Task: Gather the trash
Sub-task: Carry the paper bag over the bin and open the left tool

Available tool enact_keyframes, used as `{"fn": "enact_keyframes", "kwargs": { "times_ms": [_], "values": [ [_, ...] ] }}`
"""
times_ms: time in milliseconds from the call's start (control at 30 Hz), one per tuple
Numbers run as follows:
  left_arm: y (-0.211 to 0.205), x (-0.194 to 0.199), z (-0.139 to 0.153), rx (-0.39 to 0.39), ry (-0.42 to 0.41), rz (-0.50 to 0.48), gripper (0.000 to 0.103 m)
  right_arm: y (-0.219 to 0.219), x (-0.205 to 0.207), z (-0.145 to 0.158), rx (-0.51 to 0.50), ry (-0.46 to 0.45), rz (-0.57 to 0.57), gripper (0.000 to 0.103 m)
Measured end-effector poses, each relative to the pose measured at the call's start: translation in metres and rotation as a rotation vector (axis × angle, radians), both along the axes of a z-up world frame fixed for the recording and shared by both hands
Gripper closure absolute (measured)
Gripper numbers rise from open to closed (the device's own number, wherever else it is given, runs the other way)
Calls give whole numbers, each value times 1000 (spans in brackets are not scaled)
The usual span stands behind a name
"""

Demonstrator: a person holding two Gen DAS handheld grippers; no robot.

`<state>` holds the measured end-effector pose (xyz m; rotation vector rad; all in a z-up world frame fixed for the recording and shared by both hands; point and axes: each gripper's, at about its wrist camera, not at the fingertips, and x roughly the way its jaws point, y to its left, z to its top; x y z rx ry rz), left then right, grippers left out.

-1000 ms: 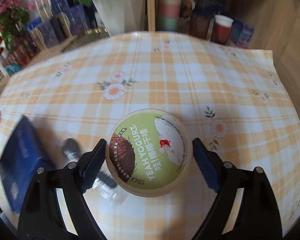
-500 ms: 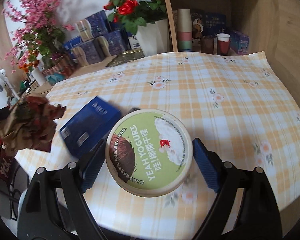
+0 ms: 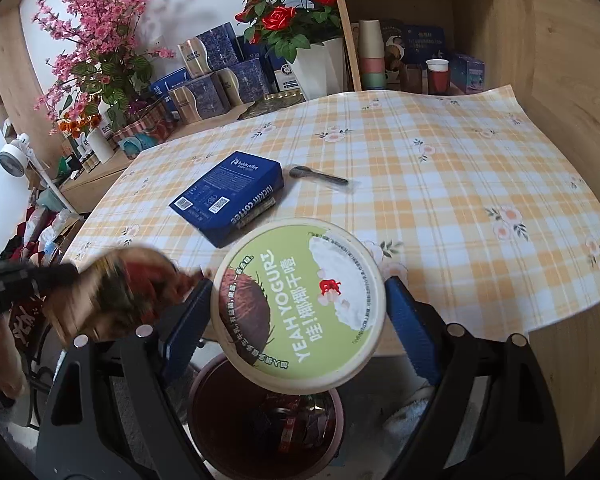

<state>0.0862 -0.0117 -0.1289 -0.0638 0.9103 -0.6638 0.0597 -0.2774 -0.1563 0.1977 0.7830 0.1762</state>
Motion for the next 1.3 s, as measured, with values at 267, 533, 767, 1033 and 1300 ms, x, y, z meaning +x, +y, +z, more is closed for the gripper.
{"fn": "enact_keyframes", "kwargs": {
  "times_ms": [267,533,767,1033,1300],
  "values": [
    [-22,-19,-53,39,129,-71,103,-11,-14,3,33,-6,-28,18],
    [-53,-36,-74,81,170,-190,103,-12,-17,0,41,-1,-30,18],
    [-52,-40,-66,66,192,-211,103,-15,-18,3,51,-12,-32,18],
    [-49,-50,-64,70,225,-228,103,-13,-18,2,58,-6,-21,18],
    [-48,-36,-83,120,240,-198,103,-11,-19,2,60,-1,-19,18]
  ]
}}
